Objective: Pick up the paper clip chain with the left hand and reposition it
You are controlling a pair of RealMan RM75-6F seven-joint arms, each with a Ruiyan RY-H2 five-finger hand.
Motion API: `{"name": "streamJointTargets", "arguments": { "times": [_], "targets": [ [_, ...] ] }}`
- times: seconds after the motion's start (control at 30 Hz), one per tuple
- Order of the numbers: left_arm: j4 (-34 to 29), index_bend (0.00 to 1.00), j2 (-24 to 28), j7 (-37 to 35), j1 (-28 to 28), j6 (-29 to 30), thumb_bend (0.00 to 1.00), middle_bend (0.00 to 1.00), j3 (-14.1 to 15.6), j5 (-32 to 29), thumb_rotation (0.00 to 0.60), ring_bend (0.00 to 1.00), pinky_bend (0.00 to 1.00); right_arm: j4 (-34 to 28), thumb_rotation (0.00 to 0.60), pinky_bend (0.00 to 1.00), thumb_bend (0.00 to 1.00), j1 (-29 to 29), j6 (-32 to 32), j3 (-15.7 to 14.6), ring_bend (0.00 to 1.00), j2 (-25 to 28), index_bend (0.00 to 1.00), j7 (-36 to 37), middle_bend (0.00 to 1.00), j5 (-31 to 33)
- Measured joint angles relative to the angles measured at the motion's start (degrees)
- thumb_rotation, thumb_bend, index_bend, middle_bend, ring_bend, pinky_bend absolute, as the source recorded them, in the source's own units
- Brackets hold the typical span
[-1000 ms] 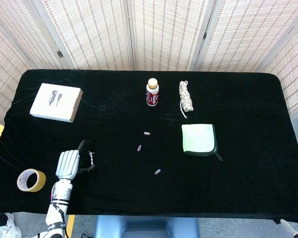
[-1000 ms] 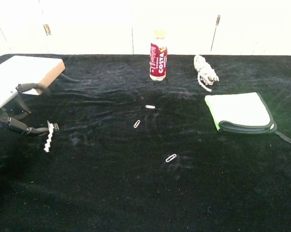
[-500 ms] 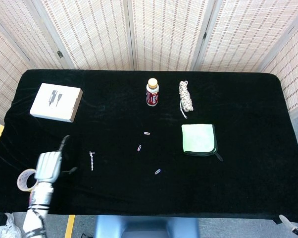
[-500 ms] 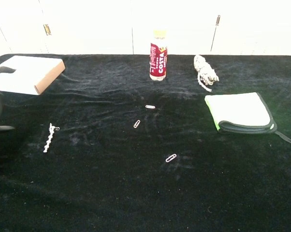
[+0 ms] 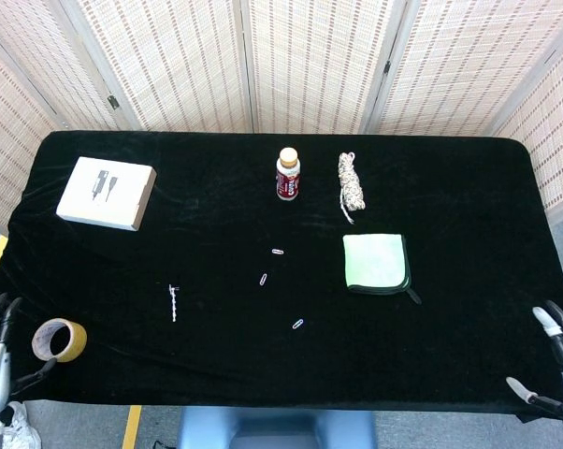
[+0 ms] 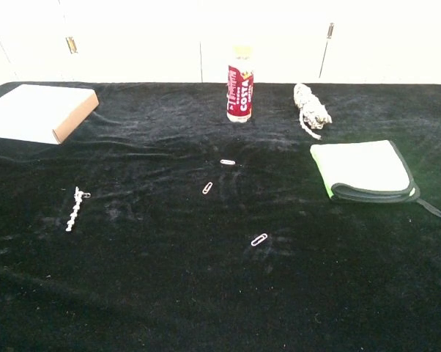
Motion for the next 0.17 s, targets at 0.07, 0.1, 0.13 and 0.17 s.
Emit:
{"name": "streamJointTargets", "arguments": {
  "times": [0.07, 0.1, 0.13, 0.17],
  "targets": [
    [0.19, 0.00, 0.15, -0.36, 0.41, 0.30, 0.14, 0.00, 0.23, 0.87, 0.600, 0.00, 0.00, -0.65, 0.600, 0.00, 0.01, 0.97, -1.04, 0.04, 0.00, 0.17, 0.00, -1.18, 0.00, -0.49],
    [0.29, 0.00, 0.25, -0.72, 0.88, 0.81, 0.14, 0.00, 0.41, 1.55, 0.600, 0.00, 0.00, -0.87, 0.600, 0.00, 0.01, 1.30, -1.35, 0.05, 0.00, 0.20, 0.00, -1.64, 0.00, -0.75],
    [0.38, 0.00, 0.33, -0.91, 1.38, 1.34, 0.14, 0.00, 0.55, 2.09, 0.600, 0.00, 0.00, -1.10, 0.600, 0.00, 0.01, 1.73, -1.79, 0.05, 0.00, 0.22, 0.00, -2.25, 0.00, -1.11],
    [0.40, 0.00, 0.40, -1.05, 1.91, 1.83, 0.14, 0.00, 0.65, 2.48, 0.600, 0.00, 0.00, -1.25, 0.600, 0.00, 0.01, 2.05, -2.19, 0.03, 0.00, 0.23, 0.00, -2.63, 0.00, -1.34]
  ]
}}
